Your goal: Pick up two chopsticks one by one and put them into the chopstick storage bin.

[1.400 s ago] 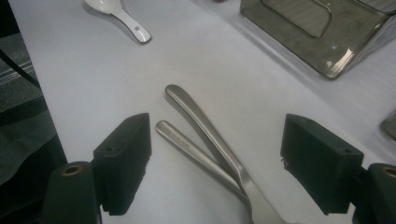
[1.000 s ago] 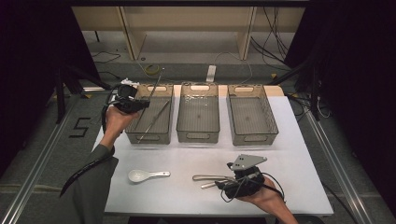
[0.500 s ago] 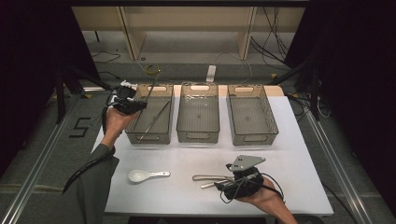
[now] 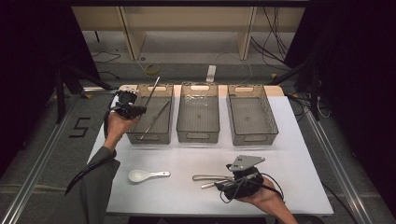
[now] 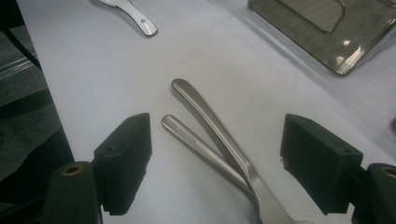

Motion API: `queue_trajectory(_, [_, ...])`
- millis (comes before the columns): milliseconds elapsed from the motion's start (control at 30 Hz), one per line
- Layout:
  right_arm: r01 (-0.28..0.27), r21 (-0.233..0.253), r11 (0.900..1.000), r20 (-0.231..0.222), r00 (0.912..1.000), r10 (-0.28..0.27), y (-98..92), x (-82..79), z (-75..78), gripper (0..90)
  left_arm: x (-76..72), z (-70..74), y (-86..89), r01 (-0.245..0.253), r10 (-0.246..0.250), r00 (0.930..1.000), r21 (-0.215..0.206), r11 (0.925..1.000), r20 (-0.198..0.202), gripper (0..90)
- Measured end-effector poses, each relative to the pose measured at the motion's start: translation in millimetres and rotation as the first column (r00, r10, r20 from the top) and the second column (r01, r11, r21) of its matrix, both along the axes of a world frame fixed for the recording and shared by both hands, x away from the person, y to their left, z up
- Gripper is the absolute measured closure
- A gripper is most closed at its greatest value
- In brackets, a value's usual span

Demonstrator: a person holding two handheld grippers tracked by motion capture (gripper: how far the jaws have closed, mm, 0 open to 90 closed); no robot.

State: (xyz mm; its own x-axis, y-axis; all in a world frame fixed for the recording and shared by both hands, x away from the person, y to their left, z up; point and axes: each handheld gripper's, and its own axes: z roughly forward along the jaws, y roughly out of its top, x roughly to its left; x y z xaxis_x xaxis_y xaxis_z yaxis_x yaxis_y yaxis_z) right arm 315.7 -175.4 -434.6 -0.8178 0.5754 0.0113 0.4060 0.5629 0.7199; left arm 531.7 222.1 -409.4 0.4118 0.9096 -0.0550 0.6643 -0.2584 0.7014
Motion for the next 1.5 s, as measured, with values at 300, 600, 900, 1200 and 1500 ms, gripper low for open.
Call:
queue_trajectory(300, [-0.002,0.003,1.000,-0.006,1.0000,0.002,0.3,-0.6,0.2,26.0,-8.4,7.4,-6.4,0.041,-0.041,0.9991,-0.038,0.9984,0.006,63.8])
queue_trajectory(600, [0.013,0.015,1.000,0.008,0.9999,-0.014,-1.8,-1.5,2.2,26.0,-52.1,22.1,-16.1,0.137,-0.133,0.9899,-0.101,0.9854,0.050,36.9])
queue_trajectory(900, [0.018,0.005,1.000,0.018,0.9997,-0.018,-3.5,-1.4,1.4,26.1,-73.9,23.6,-18.9,0.207,-0.204,0.9781,-0.073,0.9757,0.043,30.1])
queue_trajectory(1200, [0.019,0.004,1.000,0.017,0.9997,-0.019,-3.9,-1.4,1.0,26.1,-92.4,18.2,-33.6,0.281,-0.281,0.9596,-0.023,0.9593,0.013,27.0])
queue_trajectory(1500, [0.025,0.011,1.000,0.025,0.9994,-0.026,-5.6,-1.8,2.0,26.1,-105.4,17.8,-38.7,0.339,-0.339,0.9409,0.011,0.9409,-0.002,24.4])
